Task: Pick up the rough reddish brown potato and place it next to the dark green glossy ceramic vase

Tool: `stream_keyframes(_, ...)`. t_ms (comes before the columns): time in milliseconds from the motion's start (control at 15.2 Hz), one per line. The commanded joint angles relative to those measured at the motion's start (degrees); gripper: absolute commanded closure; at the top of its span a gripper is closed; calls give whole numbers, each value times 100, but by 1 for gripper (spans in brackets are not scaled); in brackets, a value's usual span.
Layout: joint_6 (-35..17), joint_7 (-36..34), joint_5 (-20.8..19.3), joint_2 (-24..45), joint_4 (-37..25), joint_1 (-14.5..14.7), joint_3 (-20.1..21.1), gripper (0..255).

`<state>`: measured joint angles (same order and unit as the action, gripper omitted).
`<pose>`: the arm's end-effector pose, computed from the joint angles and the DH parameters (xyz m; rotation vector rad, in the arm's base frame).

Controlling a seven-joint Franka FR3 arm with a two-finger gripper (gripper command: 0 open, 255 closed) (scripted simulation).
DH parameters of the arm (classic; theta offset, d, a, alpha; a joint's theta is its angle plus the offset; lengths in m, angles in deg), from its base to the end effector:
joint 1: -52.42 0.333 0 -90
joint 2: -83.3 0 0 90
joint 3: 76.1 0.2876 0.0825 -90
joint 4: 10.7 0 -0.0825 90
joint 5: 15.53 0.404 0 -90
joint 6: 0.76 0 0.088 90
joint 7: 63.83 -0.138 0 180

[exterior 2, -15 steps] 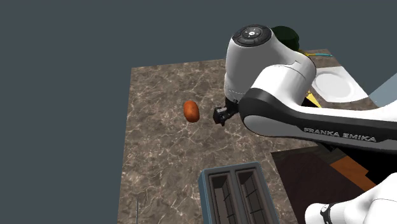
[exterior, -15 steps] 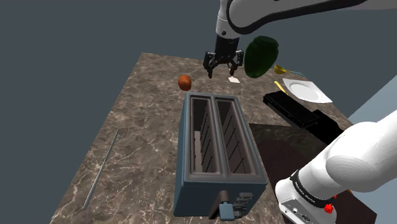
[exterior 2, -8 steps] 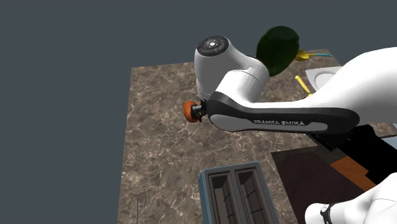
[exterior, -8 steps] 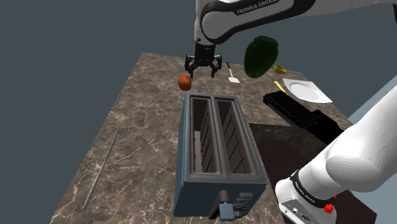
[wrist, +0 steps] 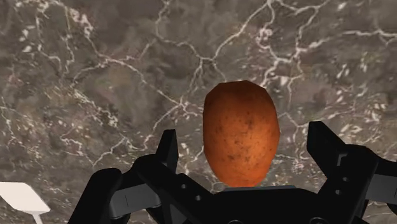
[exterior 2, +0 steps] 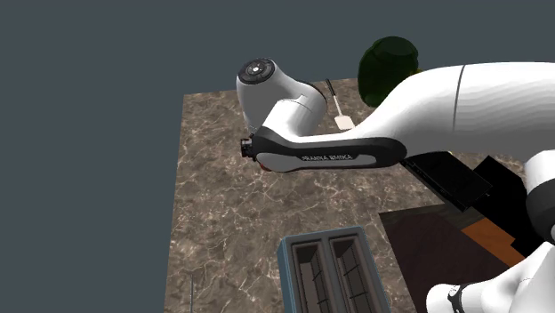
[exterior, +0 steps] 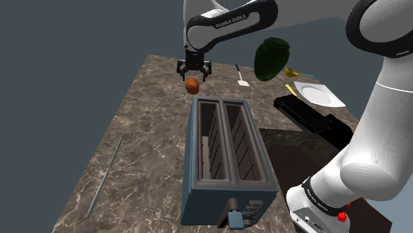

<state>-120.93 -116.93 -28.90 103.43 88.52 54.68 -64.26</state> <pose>0.6459 0.1371 0.3169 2.9150 -0.8677 0.1425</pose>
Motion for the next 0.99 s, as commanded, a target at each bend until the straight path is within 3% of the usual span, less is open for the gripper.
stream_keyframes(0,-51,-93,-51,187,-149,33,-26,0)
stream_keyframes(462,-451,-149,-140,422,20,22,-78,0)
stream_keyframes(924,-450,-149,-139,422,21,22,-78,0)
